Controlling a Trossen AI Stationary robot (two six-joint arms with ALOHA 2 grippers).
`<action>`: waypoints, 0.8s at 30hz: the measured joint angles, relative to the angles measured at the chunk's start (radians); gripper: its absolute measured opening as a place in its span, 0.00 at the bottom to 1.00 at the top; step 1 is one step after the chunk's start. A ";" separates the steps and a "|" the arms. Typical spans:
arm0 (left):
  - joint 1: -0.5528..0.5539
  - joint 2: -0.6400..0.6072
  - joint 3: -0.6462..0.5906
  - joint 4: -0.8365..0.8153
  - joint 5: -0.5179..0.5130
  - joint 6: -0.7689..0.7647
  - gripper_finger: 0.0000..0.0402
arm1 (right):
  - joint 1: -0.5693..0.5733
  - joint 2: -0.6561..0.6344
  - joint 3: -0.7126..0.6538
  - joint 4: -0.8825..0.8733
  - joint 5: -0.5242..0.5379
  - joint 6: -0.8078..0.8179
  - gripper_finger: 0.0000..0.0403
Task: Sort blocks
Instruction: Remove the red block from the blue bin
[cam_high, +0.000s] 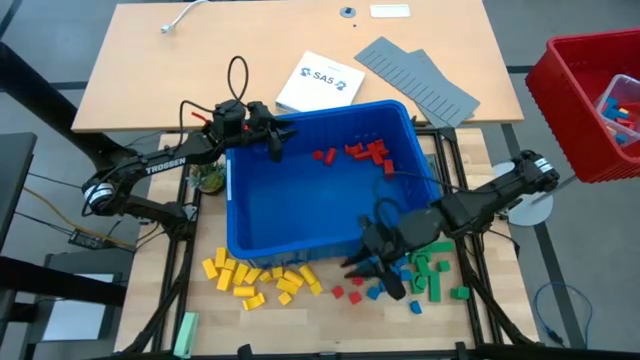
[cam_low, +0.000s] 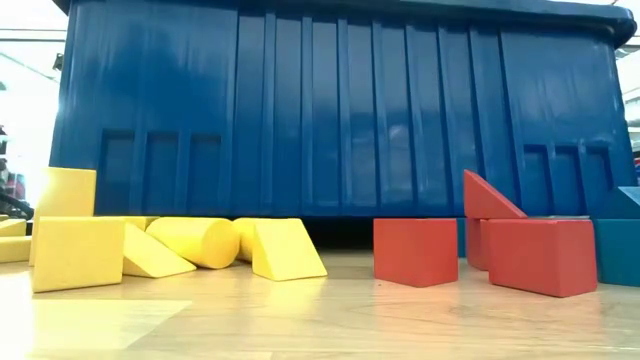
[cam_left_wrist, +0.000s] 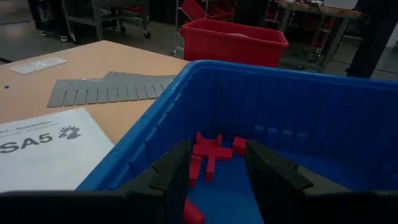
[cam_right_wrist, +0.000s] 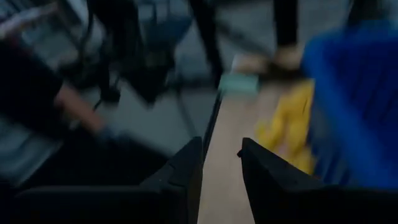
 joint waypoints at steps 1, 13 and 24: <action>0.000 0.000 0.000 0.000 0.000 0.000 0.41 | -0.001 -0.005 0.000 0.043 0.031 -0.032 0.24; 0.000 0.000 0.000 0.000 0.000 0.000 0.41 | -0.275 -0.014 -0.002 0.223 0.031 -0.144 0.39; 0.000 0.000 0.000 0.000 0.000 0.000 0.41 | -0.626 -0.013 -0.002 0.167 0.072 -0.227 0.77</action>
